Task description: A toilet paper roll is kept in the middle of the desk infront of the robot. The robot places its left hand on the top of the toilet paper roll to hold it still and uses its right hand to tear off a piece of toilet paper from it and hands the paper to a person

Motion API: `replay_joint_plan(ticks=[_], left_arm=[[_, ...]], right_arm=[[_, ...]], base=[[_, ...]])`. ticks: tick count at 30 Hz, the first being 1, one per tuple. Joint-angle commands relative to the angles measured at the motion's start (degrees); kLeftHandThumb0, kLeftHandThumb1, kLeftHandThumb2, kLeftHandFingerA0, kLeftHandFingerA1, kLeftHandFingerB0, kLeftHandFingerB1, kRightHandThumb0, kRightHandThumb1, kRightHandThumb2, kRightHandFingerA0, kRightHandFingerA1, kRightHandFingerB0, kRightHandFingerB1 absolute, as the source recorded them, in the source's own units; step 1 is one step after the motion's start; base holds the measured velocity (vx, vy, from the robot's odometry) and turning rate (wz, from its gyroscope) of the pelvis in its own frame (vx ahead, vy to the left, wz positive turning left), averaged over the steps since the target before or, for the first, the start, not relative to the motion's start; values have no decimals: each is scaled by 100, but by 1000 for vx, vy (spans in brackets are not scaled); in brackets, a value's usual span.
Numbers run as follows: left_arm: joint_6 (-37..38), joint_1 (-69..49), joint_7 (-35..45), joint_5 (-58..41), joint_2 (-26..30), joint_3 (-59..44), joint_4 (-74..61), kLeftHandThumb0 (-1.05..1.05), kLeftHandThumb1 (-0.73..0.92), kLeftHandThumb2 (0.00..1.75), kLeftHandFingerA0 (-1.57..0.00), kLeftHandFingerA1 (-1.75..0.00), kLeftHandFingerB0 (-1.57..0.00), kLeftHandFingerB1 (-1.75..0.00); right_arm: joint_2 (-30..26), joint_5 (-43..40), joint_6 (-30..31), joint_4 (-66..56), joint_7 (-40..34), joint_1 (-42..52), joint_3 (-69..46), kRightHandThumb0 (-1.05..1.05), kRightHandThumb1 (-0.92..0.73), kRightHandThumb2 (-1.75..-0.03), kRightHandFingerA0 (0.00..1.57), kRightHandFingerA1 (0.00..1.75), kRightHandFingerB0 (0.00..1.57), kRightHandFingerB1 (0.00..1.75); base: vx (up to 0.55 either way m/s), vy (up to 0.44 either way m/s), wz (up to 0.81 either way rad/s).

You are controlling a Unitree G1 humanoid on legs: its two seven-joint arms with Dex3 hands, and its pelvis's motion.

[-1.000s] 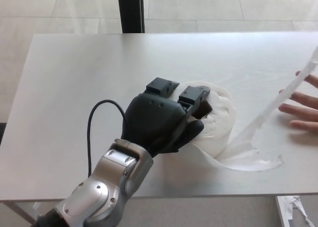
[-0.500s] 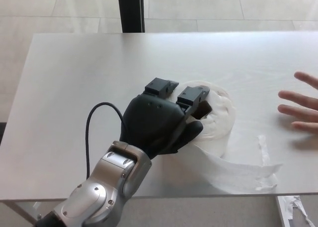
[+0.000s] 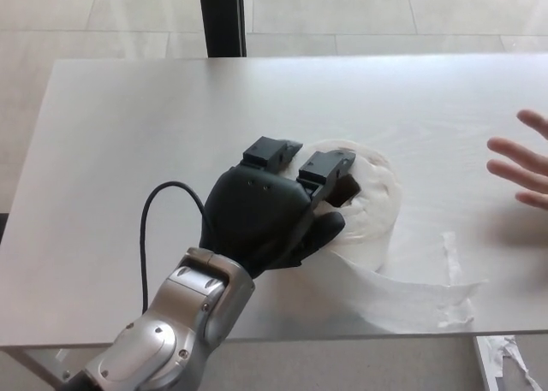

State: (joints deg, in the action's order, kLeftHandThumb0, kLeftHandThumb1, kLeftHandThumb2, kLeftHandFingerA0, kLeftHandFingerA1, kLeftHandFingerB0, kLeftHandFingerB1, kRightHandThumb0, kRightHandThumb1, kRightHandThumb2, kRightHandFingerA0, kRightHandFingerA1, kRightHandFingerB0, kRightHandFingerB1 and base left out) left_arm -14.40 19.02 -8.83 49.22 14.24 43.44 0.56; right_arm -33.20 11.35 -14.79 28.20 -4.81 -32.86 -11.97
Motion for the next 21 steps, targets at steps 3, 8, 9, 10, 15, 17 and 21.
replay_joint_plan(ticks=[3, 8, 9, 10, 15, 17, 21], left_arm=[[-156, -810, 1248, -241, 335, 189, 566, -63, 89, 66, -31, -46, -37, -42], [-145, -818, 1212, -239, 291, 165, 609, -62, 89, 66, -32, -46, -38, -42], [-153, -818, 1207, -221, 284, 164, 616, -62, 88, 66, -32, -46, -38, -42], [-151, -819, 1182, -198, 283, 158, 622, -62, 88, 66, -33, -46, -39, -42], [-188, -847, 1274, -166, 323, 139, 508, -60, 88, 66, -32, -45, -38, -42], [-122, -850, 1238, -202, 339, 118, 537, -60, 88, 66, -33, -45, -39, -42], [-151, -946, 1255, -240, 321, 115, 490, -62, 88, 66, -33, -45, -39, -42]], right_arm=[[-1, 136, -941, 1114, 894, 916, 794, -16, -60, -105, 84, 169, 74, 153], [46, 192, -867, 1563, 836, 837, 1035, -13, -65, -98, 82, 165, 74, 147], [56, 213, -859, 1668, 813, 808, 1093, -15, -66, -97, 81, 166, 73, 147], [76, 204, -883, 1792, 790, 769, 1121, -16, -64, -99, 82, 164, 75, 146], [128, 274, -1064, 2451, 553, 614, 1269, -12, -53, -119, 85, 162, 83, 146], [101, 409, -1085, 2691, 428, 552, 1394, -10, -55, -118, 86, 159, 84, 140], [42, 461, -1140, 2928, 344, 512, 1495, -13, -57, -113, 82, 157, 81, 138]], base=[[0, 0, 0], [0, 0, 0], [0, 0, 0], [0, 0, 0], [0, 0, 0], [0, 0, 0], [0, 0, 0]])
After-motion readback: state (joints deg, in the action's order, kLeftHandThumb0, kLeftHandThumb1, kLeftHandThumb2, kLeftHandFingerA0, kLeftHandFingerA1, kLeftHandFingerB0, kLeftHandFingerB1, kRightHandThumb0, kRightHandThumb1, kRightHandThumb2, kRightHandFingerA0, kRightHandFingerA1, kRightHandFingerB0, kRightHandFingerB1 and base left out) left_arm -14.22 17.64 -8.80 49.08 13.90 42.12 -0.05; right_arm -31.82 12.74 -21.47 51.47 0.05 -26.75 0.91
